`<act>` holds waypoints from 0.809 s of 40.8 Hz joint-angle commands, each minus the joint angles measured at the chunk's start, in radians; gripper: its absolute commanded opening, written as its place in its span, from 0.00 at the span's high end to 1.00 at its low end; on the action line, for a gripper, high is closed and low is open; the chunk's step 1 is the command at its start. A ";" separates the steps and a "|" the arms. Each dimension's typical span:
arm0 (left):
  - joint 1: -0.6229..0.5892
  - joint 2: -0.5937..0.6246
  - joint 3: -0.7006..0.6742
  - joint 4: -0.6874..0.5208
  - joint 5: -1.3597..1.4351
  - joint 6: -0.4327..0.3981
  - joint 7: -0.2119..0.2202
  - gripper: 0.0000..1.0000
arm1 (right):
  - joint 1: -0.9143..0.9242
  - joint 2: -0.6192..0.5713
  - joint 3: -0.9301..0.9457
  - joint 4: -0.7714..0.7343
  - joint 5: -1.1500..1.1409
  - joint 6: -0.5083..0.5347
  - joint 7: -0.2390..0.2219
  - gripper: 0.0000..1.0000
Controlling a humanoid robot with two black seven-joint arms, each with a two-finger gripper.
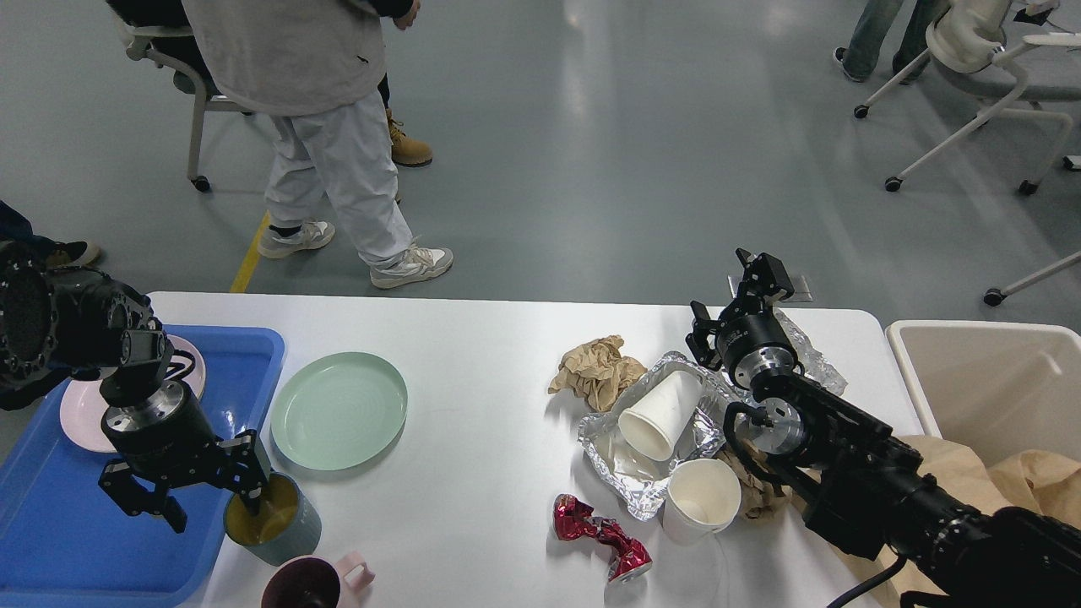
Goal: Tidy desktop
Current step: 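Lower the left gripper onto the yellow cup near the tray, then grasp the yellow cup and place it on the tray corner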
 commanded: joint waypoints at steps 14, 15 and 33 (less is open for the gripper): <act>0.042 -0.014 -0.002 0.063 -0.003 0.001 0.020 0.55 | 0.000 0.000 0.000 0.000 0.000 0.000 0.000 0.00; 0.048 -0.014 -0.002 0.071 -0.006 0.001 0.020 0.57 | 0.000 0.000 0.000 0.000 0.000 0.000 0.000 0.00; 0.079 -0.030 -0.034 0.108 -0.005 -0.002 0.020 0.94 | 0.000 0.000 0.000 0.000 0.000 0.000 0.000 0.00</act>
